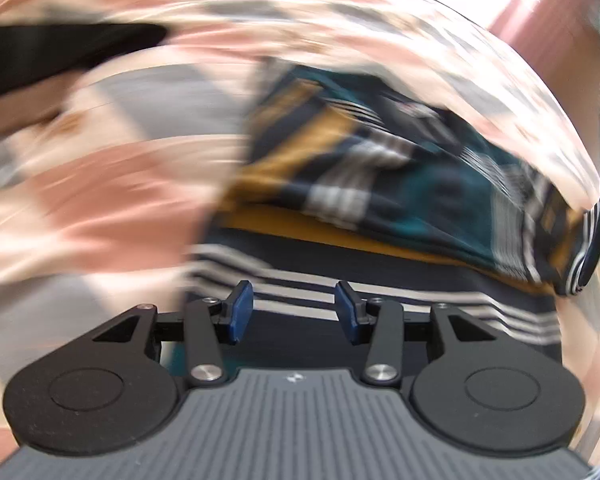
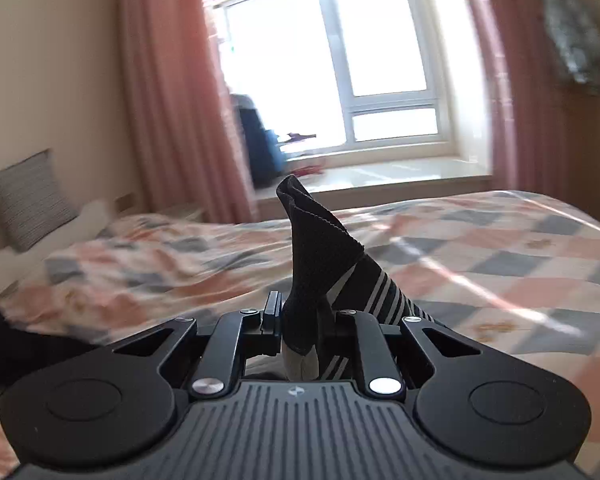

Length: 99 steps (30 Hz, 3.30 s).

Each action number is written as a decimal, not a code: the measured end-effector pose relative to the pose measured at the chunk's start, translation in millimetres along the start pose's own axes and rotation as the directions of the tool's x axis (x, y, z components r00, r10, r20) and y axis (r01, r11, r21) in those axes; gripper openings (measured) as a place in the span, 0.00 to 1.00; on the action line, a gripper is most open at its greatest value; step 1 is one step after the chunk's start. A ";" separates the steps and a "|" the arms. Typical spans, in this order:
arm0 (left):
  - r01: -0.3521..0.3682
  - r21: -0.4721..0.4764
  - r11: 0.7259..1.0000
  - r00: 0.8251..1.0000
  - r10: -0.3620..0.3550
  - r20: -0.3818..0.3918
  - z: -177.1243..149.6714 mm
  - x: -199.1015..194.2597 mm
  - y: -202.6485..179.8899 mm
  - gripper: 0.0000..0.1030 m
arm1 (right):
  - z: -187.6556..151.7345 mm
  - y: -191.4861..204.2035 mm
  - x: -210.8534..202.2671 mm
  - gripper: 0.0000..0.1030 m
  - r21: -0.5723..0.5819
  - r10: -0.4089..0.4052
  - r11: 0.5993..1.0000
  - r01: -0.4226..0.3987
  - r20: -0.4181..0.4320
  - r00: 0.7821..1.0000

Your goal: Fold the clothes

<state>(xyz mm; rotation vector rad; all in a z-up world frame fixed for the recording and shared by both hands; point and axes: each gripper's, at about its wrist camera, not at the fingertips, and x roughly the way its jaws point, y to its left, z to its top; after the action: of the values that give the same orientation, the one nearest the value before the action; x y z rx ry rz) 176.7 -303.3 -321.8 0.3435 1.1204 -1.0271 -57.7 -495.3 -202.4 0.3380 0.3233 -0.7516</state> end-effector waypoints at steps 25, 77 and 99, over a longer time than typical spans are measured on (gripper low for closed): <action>0.311 -0.550 0.775 0.932 -0.363 0.015 50.0 97.3 114.5 0.45 | -86.0 -125.7 1.4 0.61 0.209 -0.271 0.906 0.368 -0.379 0.885; 0.153 -0.328 0.932 0.988 -0.145 0.050 21.7 42.9 53.1 0.28 | -122.2 -183.6 -74.8 0.15 0.170 -0.295 0.906 0.387 -0.402 0.867; 0.103 -0.149 0.984 0.989 -0.084 0.125 14.2 21.1 27.5 0.19 | -144.7 -162.4 -47.3 0.29 0.112 -0.191 0.957 0.266 -0.446 0.874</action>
<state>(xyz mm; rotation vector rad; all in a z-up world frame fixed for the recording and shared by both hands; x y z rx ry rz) 208.6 -309.3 -340.6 0.1050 1.1093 -1.0224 -229.0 -518.2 -342.8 0.6404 0.7325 -0.9399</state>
